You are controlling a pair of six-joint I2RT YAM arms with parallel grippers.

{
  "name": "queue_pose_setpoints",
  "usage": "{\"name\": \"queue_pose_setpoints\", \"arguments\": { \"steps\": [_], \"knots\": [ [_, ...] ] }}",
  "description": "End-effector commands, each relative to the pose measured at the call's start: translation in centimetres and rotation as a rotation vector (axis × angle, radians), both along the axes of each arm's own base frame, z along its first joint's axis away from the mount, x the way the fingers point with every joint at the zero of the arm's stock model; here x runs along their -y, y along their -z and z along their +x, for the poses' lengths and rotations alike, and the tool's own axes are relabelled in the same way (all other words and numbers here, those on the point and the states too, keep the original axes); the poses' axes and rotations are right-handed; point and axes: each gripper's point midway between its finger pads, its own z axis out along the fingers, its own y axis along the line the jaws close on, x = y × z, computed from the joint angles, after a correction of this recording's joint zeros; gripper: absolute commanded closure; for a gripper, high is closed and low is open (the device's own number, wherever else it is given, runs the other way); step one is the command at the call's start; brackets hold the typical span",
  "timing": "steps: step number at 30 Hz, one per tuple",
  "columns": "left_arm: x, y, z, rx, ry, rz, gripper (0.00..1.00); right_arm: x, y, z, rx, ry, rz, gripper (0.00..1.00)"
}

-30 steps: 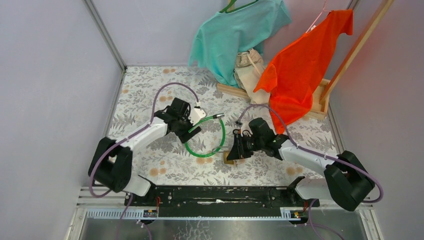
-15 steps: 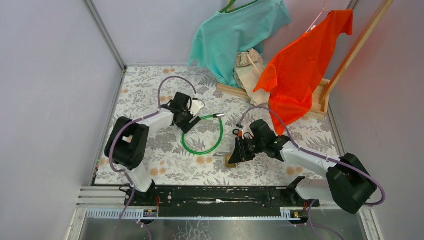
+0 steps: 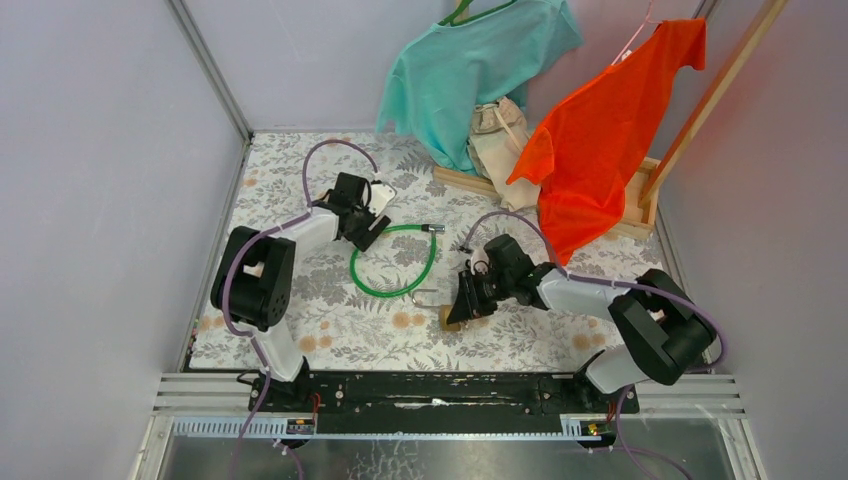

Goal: Unlock with the key

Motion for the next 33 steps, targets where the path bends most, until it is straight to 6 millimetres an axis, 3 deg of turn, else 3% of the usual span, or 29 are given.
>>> {"name": "queue_pose_setpoints", "arguments": {
  "steps": [1, 4, 6, 9, 15, 17, 21, 26, 33],
  "knots": [
    [-0.8, -2.8, 3.0, 0.129, -0.019, -0.010, 0.15, -1.3, -0.6, 0.9, -0.018, 0.003, 0.032, 1.00],
    [-2.1, -2.1, 3.1, 0.130, -0.029, 0.028, 0.15, -1.1, -0.1, 0.5, -0.050, -0.001, 0.014, 1.00],
    [-3.2, -1.8, 3.2, 0.123, -0.050, 0.035, 0.15, -0.8, 0.1, 0.4, -0.045, 0.002, -0.002, 0.73],
    [-3.7, -2.1, 3.1, 0.133, -0.053, 0.025, 0.15, -0.3, -0.5, 0.6, -0.006, 0.018, -0.021, 0.46],
    [-2.2, -5.9, 2.7, 0.159, -0.018, -0.065, 0.11, 0.6, -2.9, 3.1, 0.118, 0.078, -0.093, 0.10],
    [-1.4, -7.9, 2.8, 0.164, -0.008, -0.106, 0.09, 0.9, -4.4, 4.8, 0.184, 0.127, -0.124, 0.04],
    [-0.6, -10.8, 2.7, 0.161, -0.027, -0.166, 0.00, 3.6, -6.4, 8.9, 0.268, 0.292, -0.210, 0.06],
    [0.1, -13.1, 2.1, 0.140, -0.064, -0.237, 0.00, 8.7, -6.9, 13.5, 0.356, 0.464, -0.418, 0.19],
    [-0.6, -15.2, 1.4, 0.188, -0.100, -0.231, 0.00, 12.9, -4.1, 16.4, 0.344, 0.568, -0.594, 0.30]
  ]
}}
